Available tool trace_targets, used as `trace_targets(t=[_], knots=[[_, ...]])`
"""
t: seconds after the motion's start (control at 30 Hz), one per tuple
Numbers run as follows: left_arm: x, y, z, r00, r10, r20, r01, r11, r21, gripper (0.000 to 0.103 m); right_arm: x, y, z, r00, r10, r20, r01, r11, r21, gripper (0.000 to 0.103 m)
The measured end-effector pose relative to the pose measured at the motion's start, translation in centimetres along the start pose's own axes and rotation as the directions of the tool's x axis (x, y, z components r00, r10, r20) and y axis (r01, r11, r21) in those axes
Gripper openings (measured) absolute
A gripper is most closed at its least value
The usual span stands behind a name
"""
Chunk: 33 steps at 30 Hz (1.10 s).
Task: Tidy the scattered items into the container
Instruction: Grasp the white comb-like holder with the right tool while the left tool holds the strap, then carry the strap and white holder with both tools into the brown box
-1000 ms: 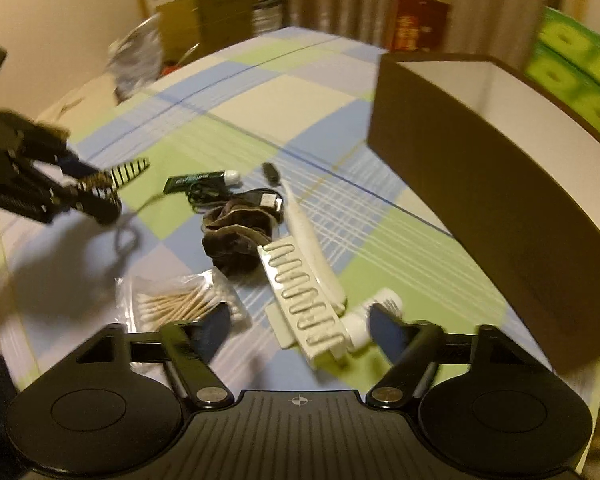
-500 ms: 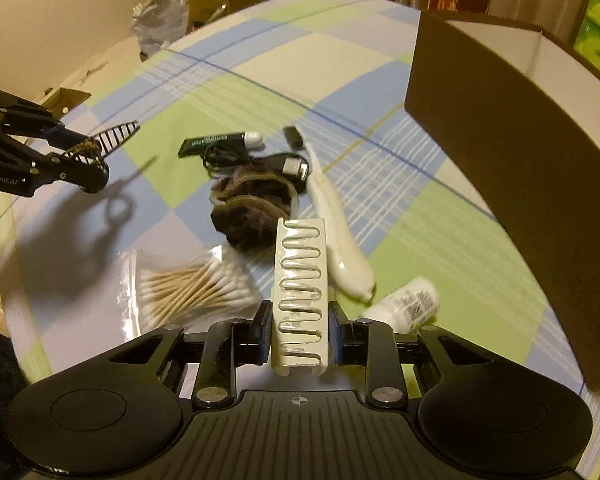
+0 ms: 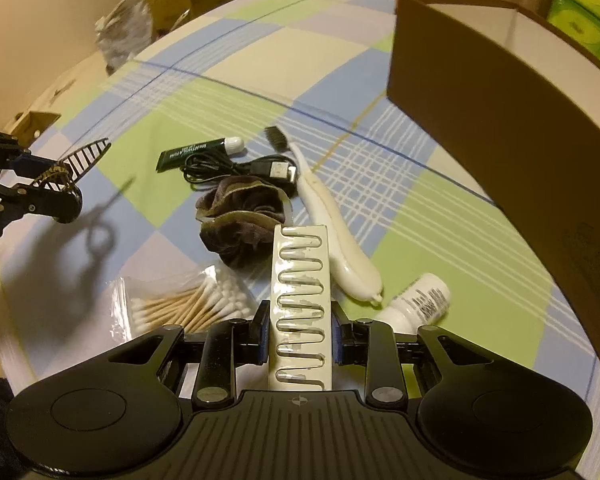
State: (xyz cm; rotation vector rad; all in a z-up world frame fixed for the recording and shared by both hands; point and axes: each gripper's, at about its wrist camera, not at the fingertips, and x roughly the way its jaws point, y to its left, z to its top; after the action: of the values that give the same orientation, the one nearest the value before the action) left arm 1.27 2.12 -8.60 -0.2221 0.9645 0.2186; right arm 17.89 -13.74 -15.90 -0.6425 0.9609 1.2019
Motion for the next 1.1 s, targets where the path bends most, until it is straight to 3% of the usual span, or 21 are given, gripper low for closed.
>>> trace_targets(t=[0.33, 0.77, 1.1], knots=[[0.8, -3.2, 3.9, 0.994, -0.107, 0.02, 0.104, 0.987, 0.122, 0.037, -4.3, -1.5, -0.6, 0.998, -0.044, 0.037, 0.036, 0.981, 0.189, 0.025], [2.4, -8.9, 11.2, 0.964, -0.259, 0.056, 0.231, 0.925, 0.302, 0.037, -9.9, -6.0, -1.6, 0.984, -0.141, 0.107, 0.089, 0.916, 0.391, 0.025], [2.7, -11.0, 18.4, 0.939, -0.325, 0.112, 0.27, 0.899, 0.346, 0.037, -13.6, -10.0, 2.1, 0.963, -0.184, 0.197, 0.086, 0.903, 0.422, 0.025]])
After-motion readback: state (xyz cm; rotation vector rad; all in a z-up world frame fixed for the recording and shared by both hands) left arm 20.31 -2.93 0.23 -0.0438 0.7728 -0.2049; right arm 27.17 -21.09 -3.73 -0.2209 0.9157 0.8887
